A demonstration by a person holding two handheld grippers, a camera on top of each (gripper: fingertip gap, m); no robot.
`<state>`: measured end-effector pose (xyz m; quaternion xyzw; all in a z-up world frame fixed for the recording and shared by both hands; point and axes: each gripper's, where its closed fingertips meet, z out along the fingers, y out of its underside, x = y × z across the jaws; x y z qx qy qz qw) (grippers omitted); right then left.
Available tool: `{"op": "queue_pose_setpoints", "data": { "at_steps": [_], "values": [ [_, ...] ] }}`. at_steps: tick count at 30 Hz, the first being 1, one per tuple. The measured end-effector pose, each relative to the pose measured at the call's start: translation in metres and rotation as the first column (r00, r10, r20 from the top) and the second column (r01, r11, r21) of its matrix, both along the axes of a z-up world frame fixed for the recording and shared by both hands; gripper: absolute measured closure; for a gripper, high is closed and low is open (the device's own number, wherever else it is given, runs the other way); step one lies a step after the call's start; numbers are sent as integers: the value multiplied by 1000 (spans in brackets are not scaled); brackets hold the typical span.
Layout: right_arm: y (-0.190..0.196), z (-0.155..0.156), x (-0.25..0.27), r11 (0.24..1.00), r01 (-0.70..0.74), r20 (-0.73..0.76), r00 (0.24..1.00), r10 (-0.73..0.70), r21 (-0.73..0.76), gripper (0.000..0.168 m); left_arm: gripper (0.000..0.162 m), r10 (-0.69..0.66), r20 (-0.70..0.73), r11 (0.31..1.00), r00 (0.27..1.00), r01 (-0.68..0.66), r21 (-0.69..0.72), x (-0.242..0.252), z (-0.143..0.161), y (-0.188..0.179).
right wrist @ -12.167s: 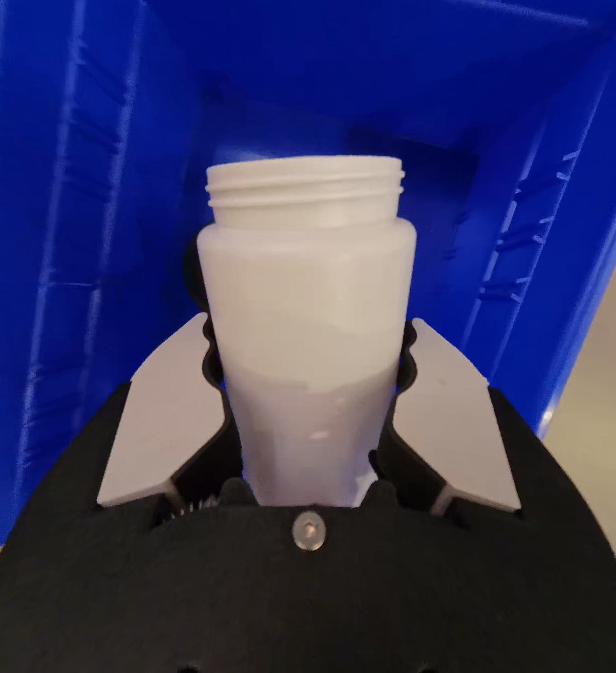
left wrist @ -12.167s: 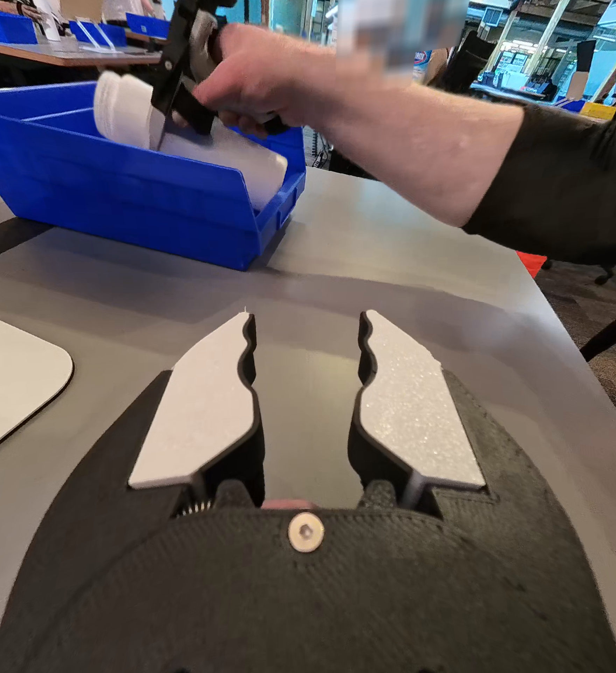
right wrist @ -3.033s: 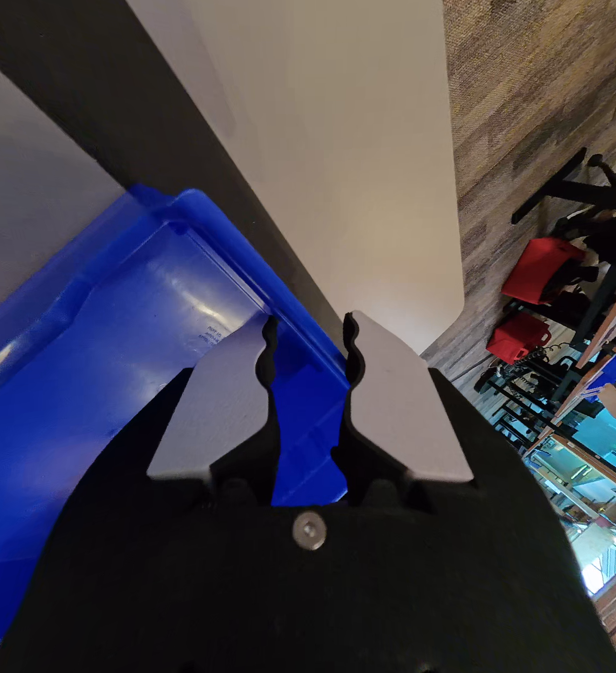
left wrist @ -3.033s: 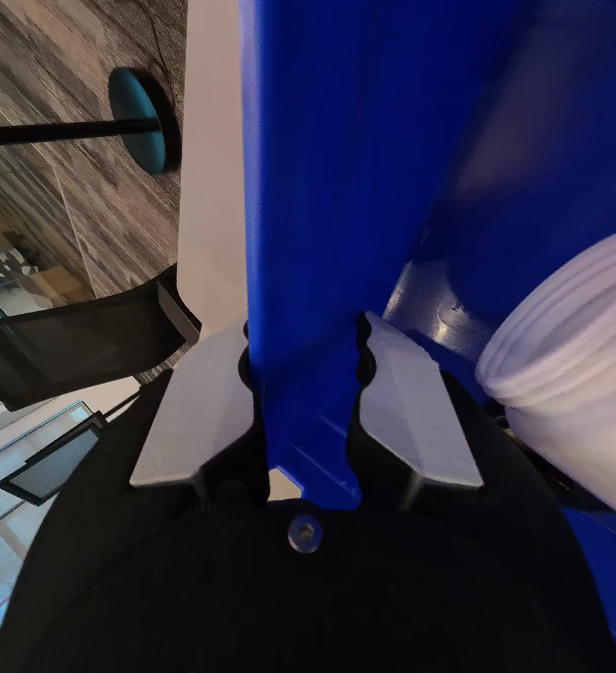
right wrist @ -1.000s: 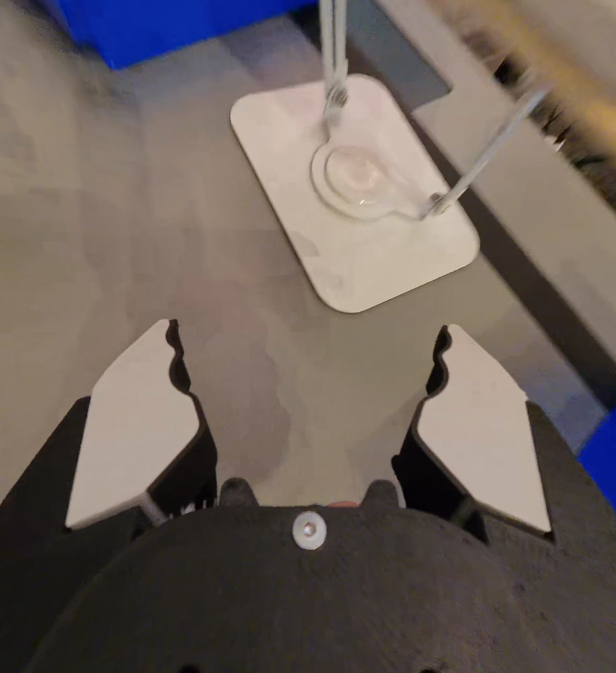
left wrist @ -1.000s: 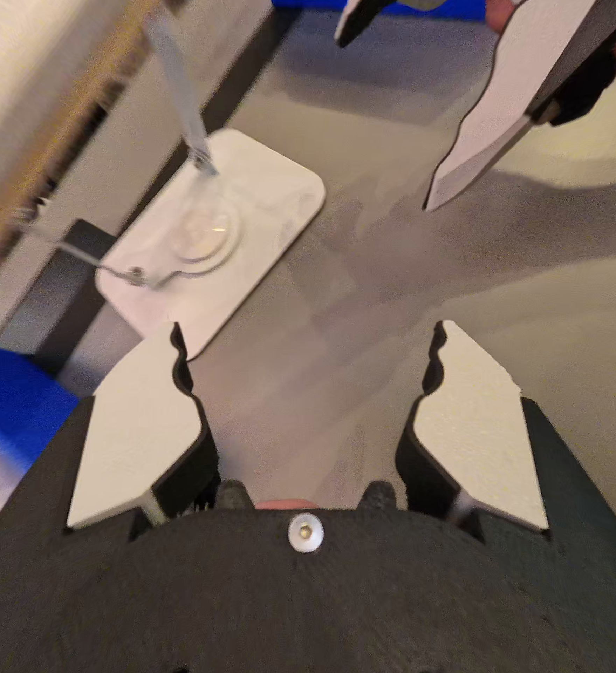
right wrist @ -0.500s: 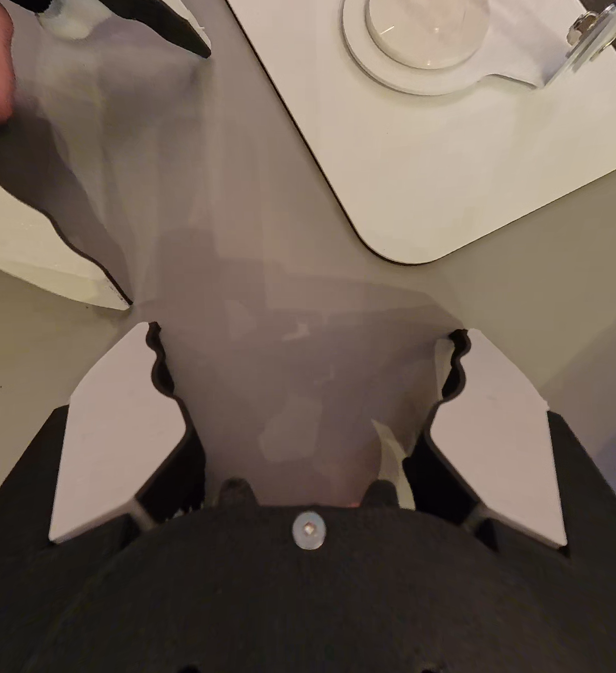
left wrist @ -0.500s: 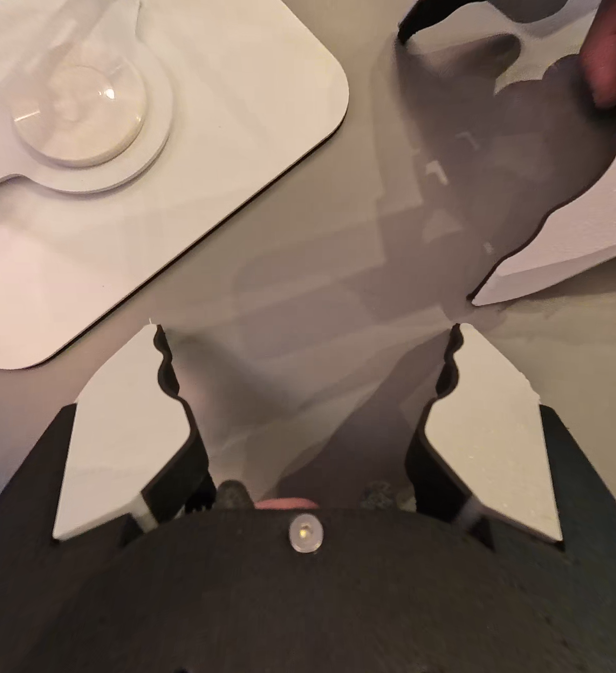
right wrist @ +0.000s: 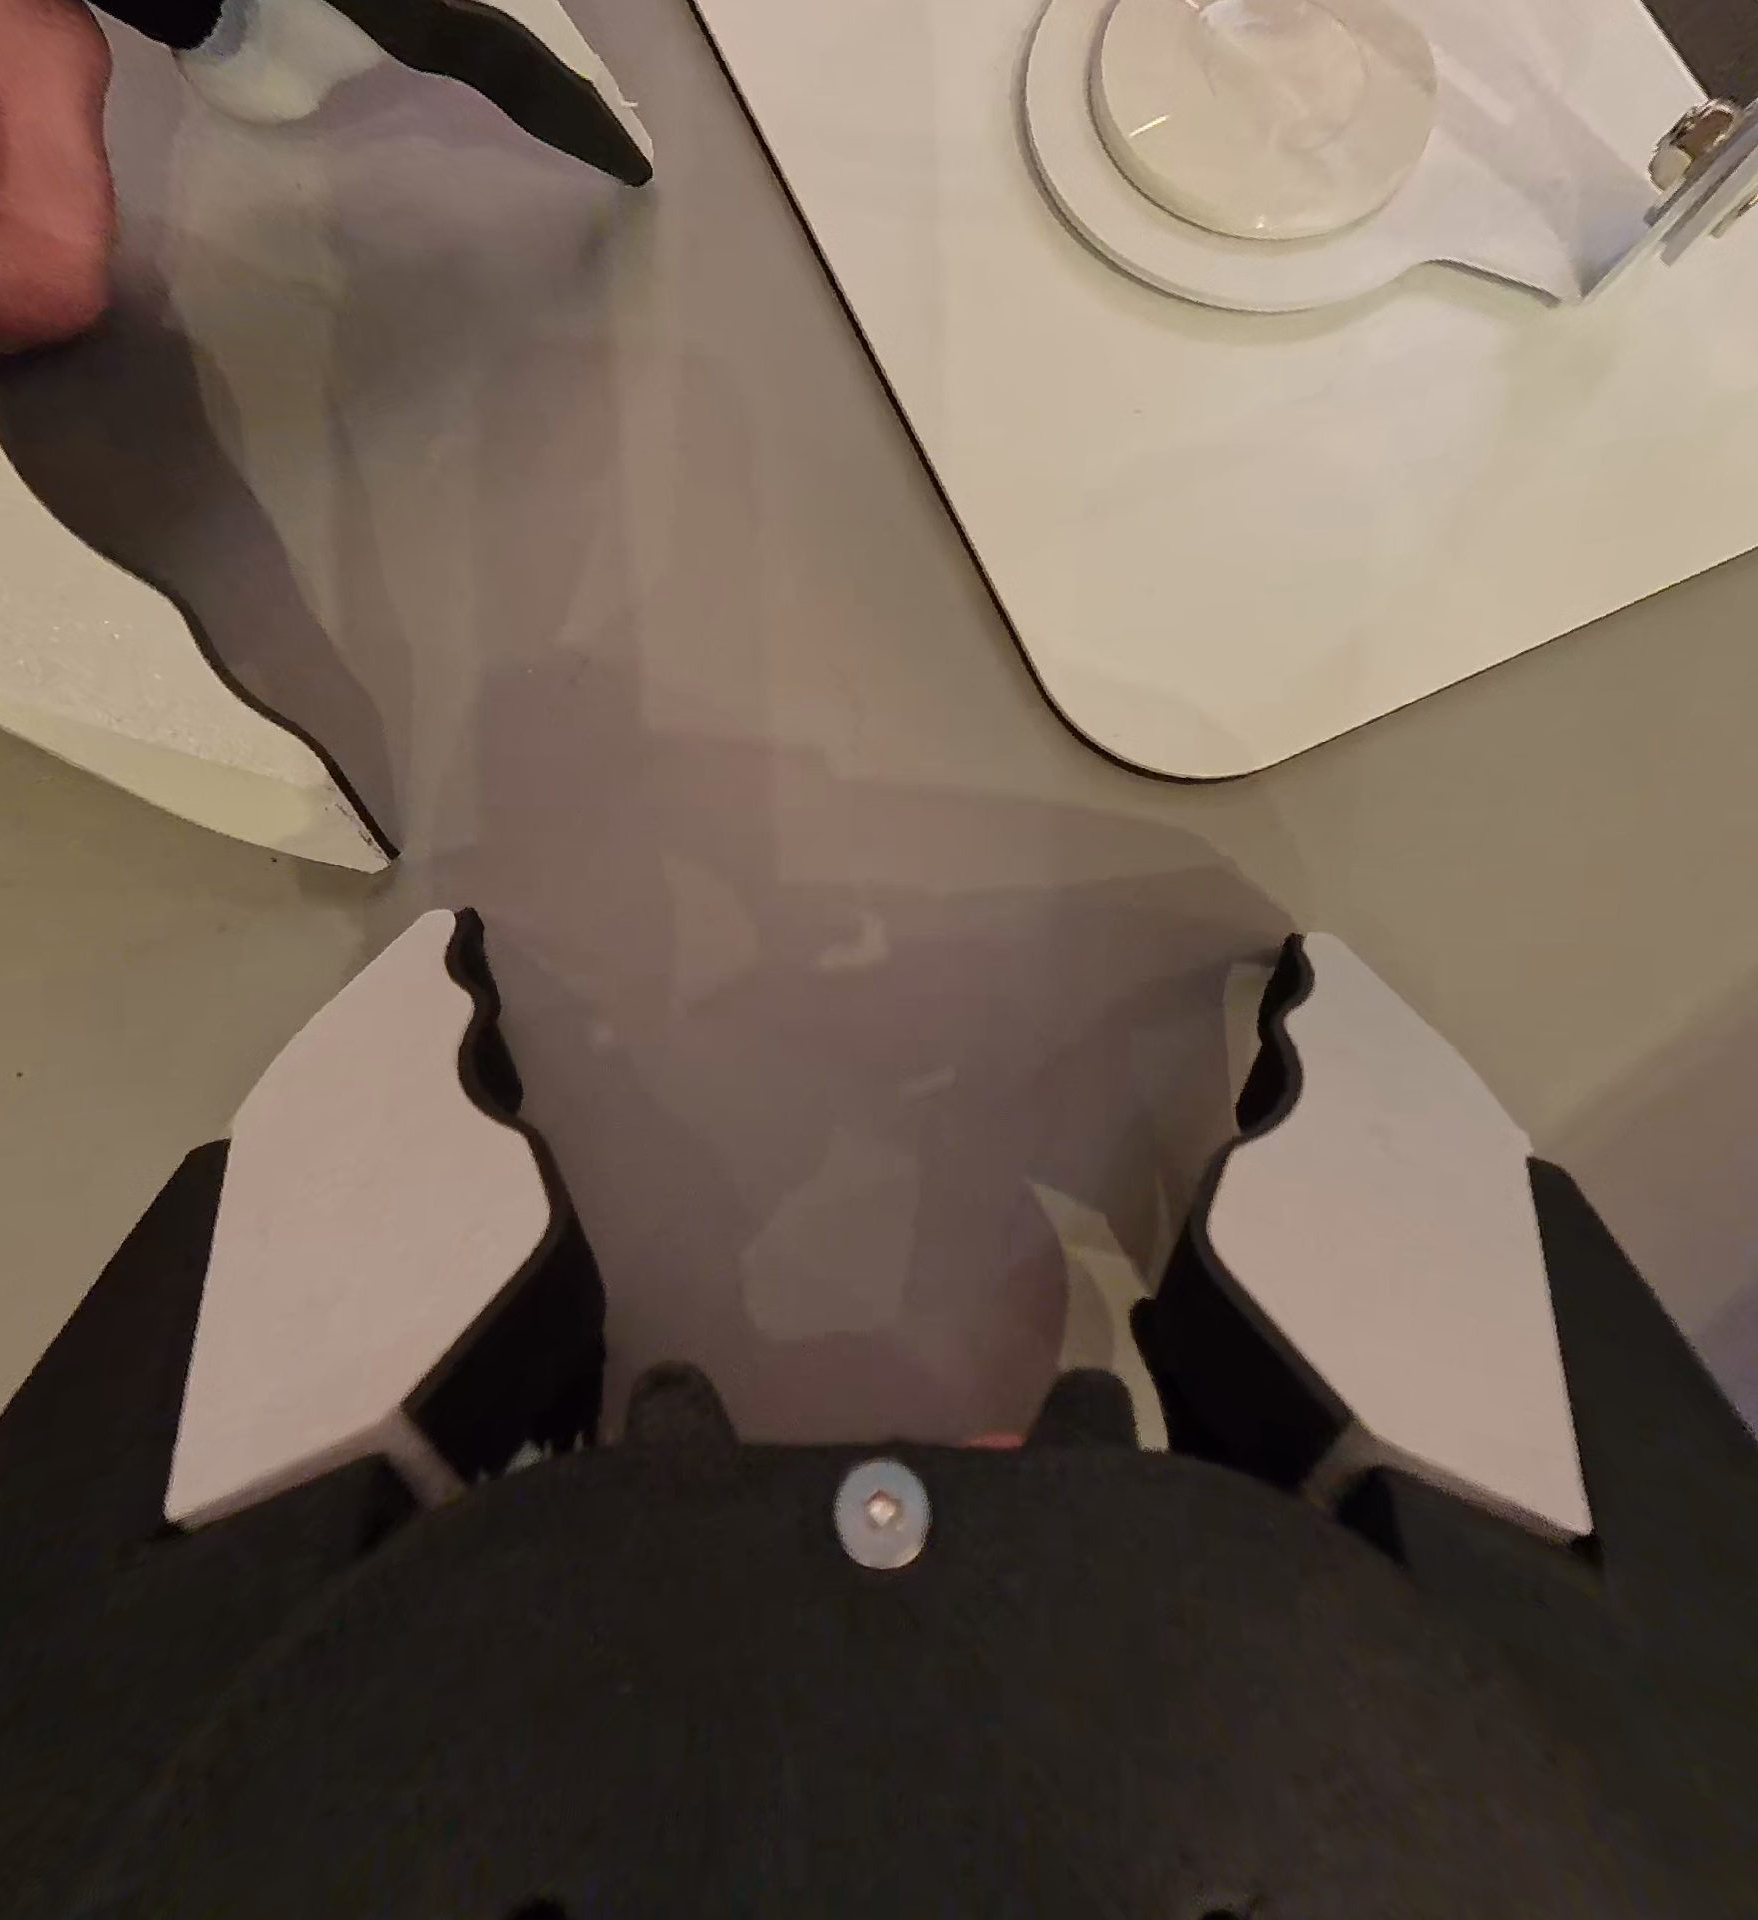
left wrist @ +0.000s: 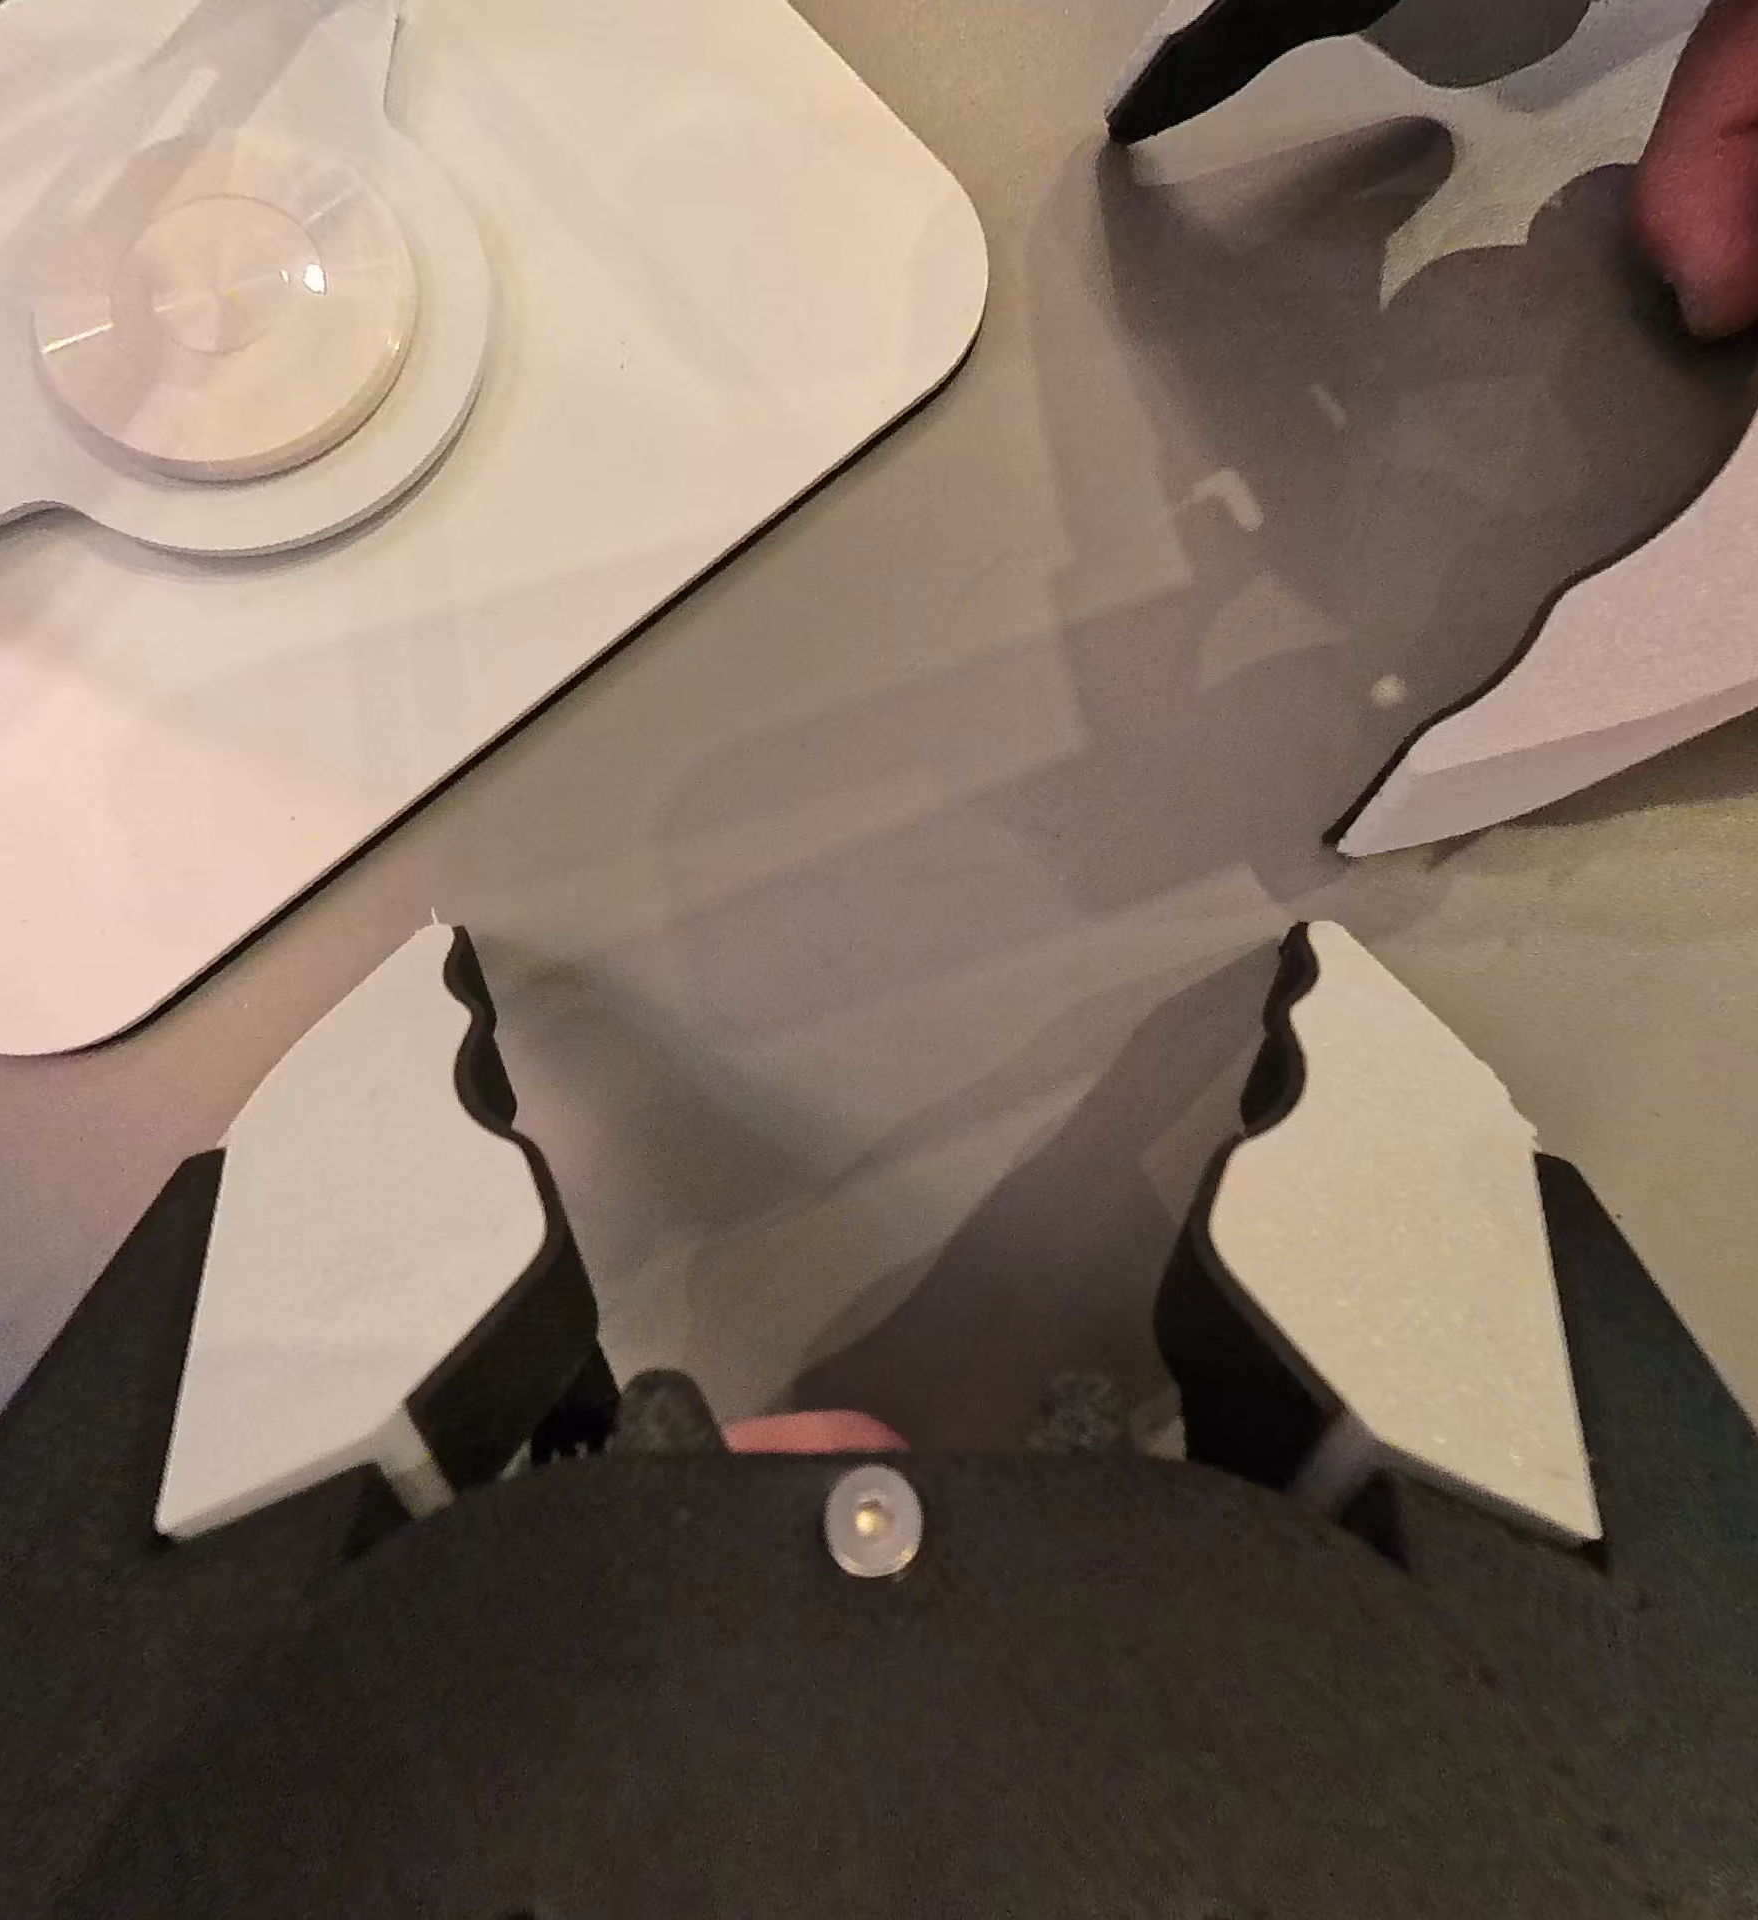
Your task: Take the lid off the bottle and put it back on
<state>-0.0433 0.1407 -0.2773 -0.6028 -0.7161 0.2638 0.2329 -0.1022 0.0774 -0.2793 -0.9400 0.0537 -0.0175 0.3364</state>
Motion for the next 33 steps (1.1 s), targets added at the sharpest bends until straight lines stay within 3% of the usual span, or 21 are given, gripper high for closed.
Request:
{"op": "queue_pose_setpoints", "data": {
  "at_steps": [6,9,10,13,16,19,21,25,27,30,33],
  "values": [
    [0,1,0,1000,-13,-4,1000,13,0,36,27,-1,0,1000,1000,1,2,0,0,0],
    [0,1,-1,1000,-23,-8,1000,23,-1,39,43,-56,12,998,998,56,29,7,4,-1],
    [0,1,-1,1000,-25,-9,1000,25,-1,40,42,-68,22,996,997,67,65,9,10,0],
    [2,2,-1,1000,-26,-13,1000,26,-4,43,42,-100,124,985,987,81,153,14,47,-13],
    [3,2,-1,1000,-26,-15,1000,26,-5,46,47,-47,58,971,997,32,237,-15,103,-45],
    [3,2,-1,1000,-25,-16,1000,25,-5,46,55,177,-44,925,983,-151,347,-78,164,-85],
    [3,2,-2,1000,-23,-17,1000,23,-5,47,56,351,-147,894,925,-284,347,-133,182,-113],
    [3,2,-2,1000,-21,-17,1000,21,-5,48,50,457,-96,888,884,-448,106,-199,142,-134],
    [3,2,-2,1000,-21,-17,1000,21,-5,48,51,482,-181,872,857,-489,8,-230,115,-137],
    [3,2,-2,1000,-21,-18,1000,21,-4,48,51,462,-211,858,862,-494,-141,-247,84,-130],
    [3,2,-2,1000,-21,-18,1000,21,-5,48,44,414,-285,789,865,-497,-362,-263,55,-141]
  ]
}}
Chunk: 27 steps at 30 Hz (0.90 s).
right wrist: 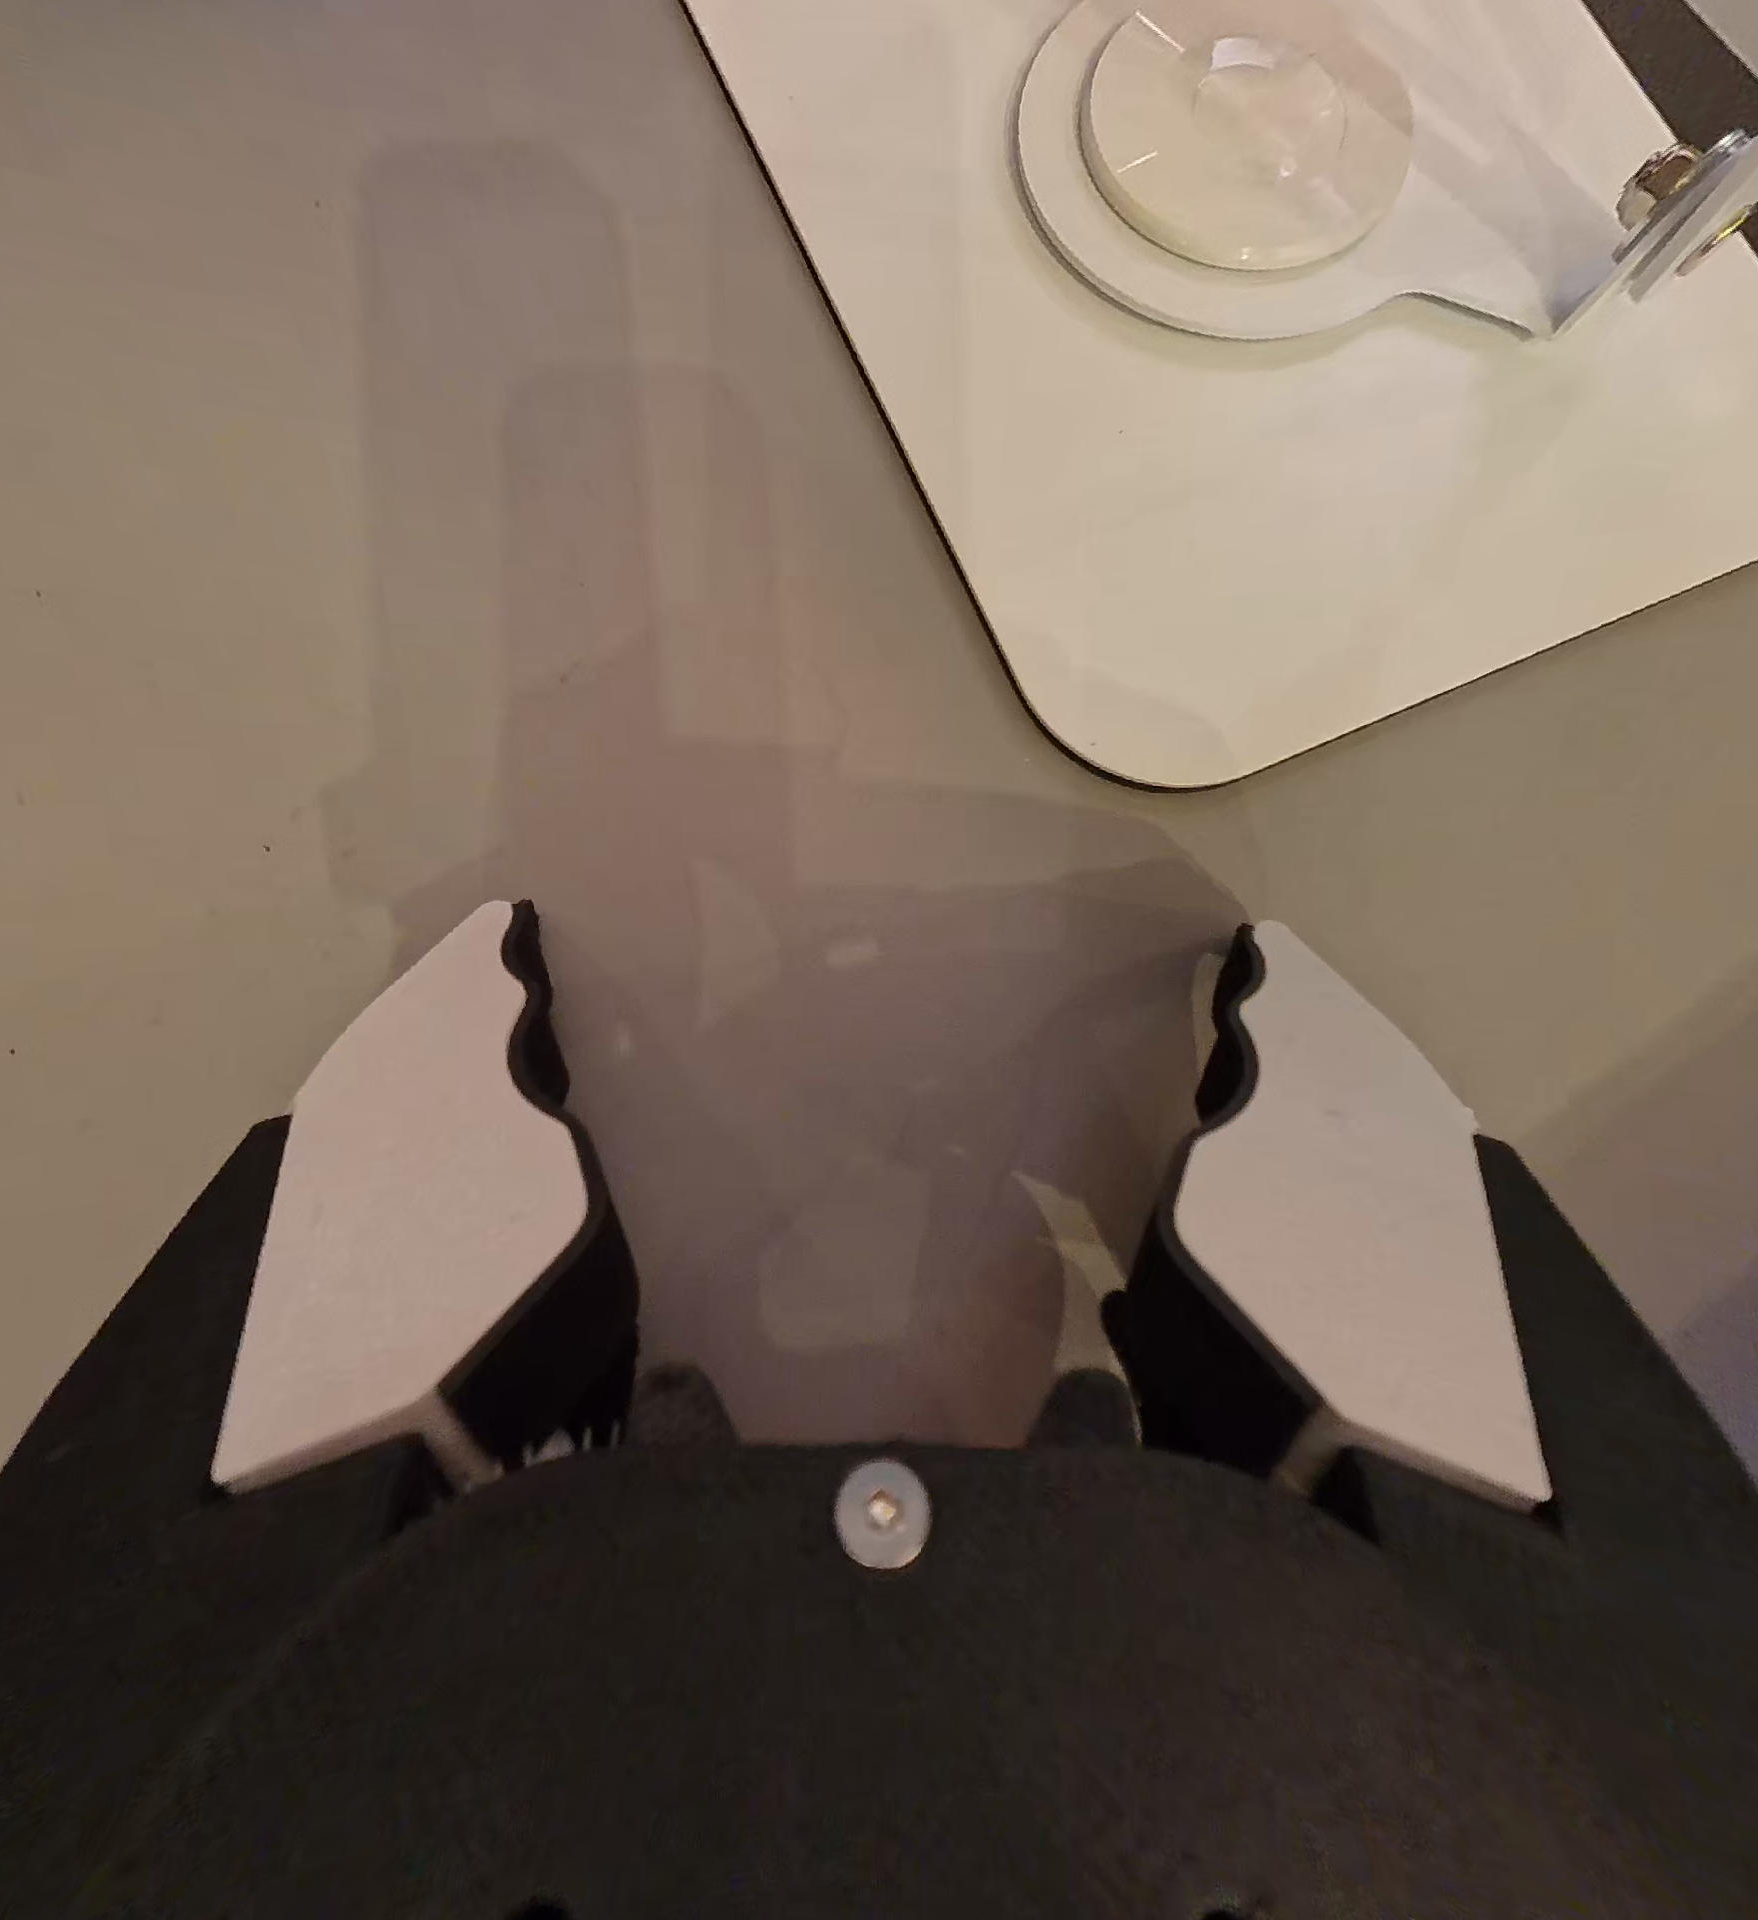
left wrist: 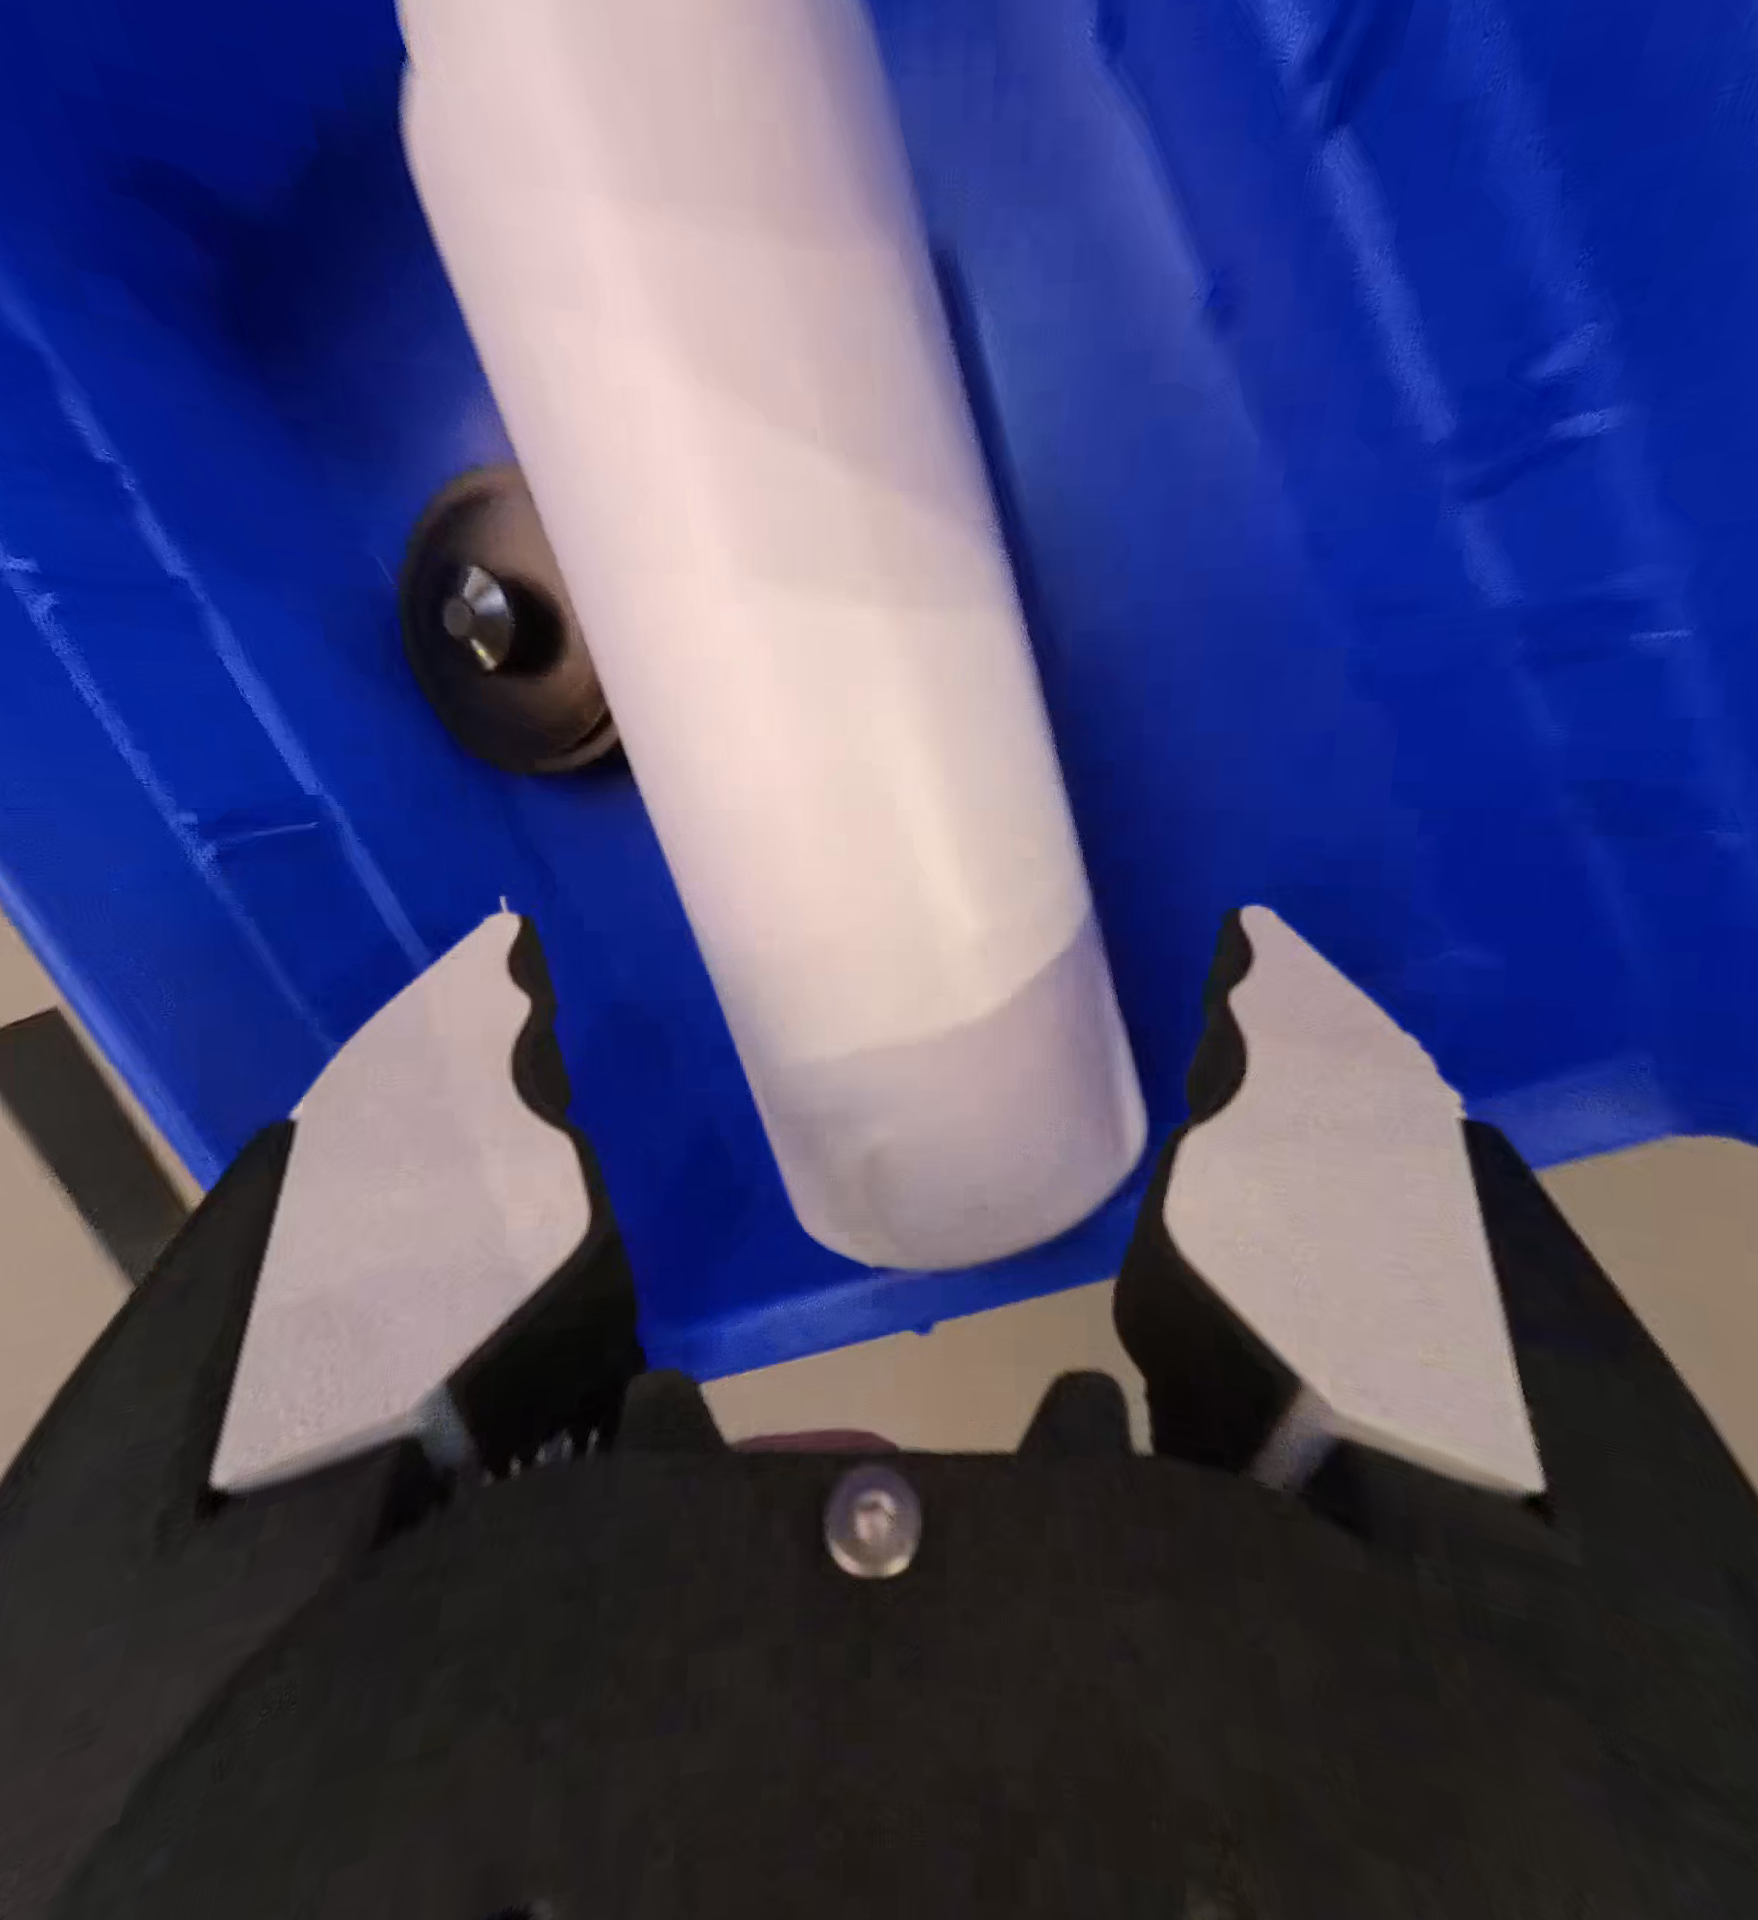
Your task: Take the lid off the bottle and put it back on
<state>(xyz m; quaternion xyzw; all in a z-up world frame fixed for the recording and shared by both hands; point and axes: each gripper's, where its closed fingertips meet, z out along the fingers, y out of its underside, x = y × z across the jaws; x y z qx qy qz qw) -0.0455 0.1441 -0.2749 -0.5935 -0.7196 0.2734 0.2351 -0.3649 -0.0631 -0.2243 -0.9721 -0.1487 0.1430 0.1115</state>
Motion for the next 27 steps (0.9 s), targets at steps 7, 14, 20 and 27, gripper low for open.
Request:
{"op": "queue_pose_setpoints", "data": {
  "at_steps": [7,14,20,27],
  "values": [
    [0,0,0,1000,0,0,1000,0,0,48,62,-20,112,964,994,49,-261,-15,-38,-6],
    [0,0,0,1000,-1,-1,1000,1,0,49,75,-33,45,990,998,39,-133,-22,-26,3],
    [0,0,0,1000,-3,-1,1000,3,0,49,75,-10,1,998,1000,10,55,-22,2,-6],
    [0,1,0,1000,-2,-9,1000,2,7,51,75,60,-94,932,994,-22,363,0,64,-32]
  ]
}}
